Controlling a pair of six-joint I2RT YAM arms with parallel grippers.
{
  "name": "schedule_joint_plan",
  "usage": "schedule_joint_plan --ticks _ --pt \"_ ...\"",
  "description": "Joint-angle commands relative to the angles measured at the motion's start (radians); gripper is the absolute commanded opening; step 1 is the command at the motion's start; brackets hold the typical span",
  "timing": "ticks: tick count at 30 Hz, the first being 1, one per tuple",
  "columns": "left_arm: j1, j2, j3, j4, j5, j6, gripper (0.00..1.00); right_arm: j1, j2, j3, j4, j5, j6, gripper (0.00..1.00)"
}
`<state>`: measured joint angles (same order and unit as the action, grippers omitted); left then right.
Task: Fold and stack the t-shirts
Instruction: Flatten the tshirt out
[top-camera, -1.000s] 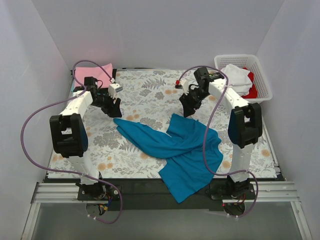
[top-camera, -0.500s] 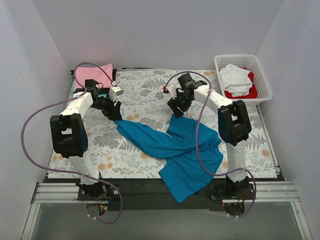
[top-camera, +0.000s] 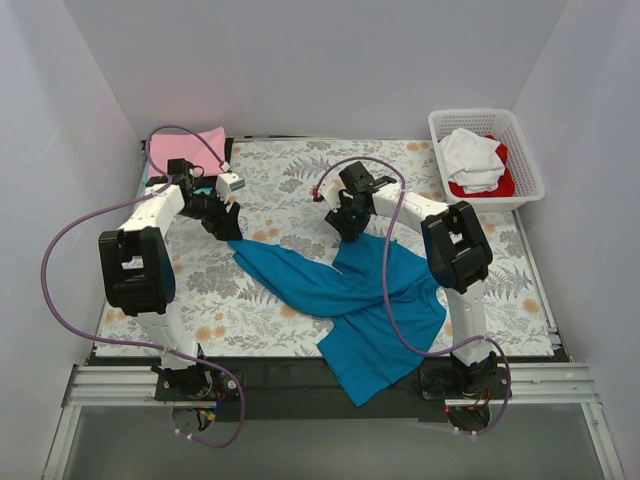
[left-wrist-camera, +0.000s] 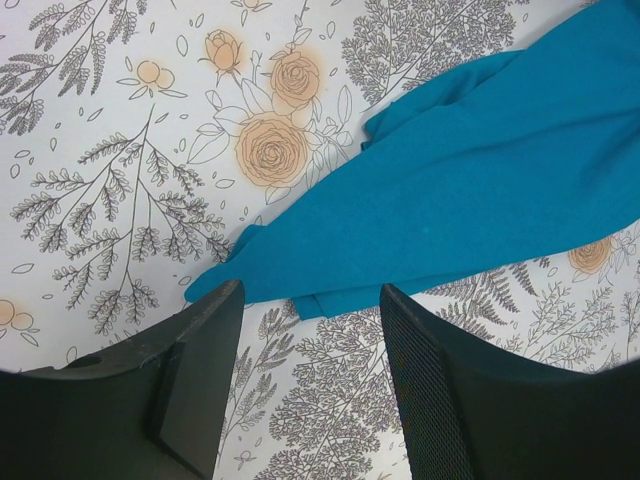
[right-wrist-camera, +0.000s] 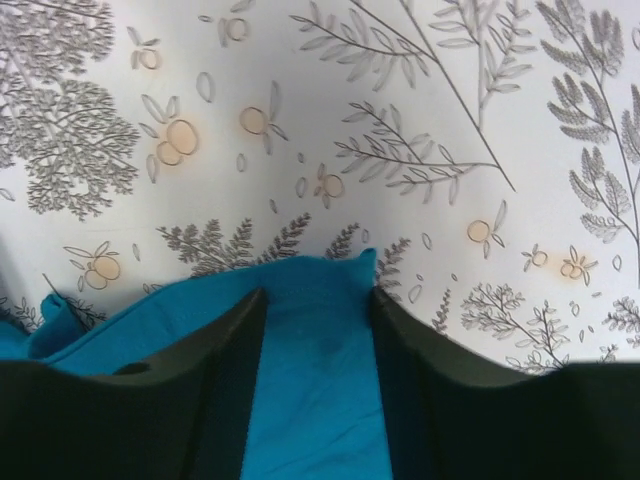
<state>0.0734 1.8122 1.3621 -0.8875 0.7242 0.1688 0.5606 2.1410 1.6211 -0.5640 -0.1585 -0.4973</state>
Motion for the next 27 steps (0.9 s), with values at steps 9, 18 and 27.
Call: schedule_joint_plan --ticks 9,18,27 --pt "0.019 -0.008 0.012 0.024 0.021 0.092 0.54 -0.045 -0.257 -0.098 -0.019 0.033 -0.038 0.01" --pt "0.019 0.065 0.104 0.033 0.089 0.106 0.52 -0.266 -0.431 -0.113 -0.013 0.128 -0.076 0.01" --pt "-0.009 0.157 0.175 0.039 0.040 0.104 0.49 -0.341 -0.484 -0.276 0.064 0.234 -0.057 0.01"
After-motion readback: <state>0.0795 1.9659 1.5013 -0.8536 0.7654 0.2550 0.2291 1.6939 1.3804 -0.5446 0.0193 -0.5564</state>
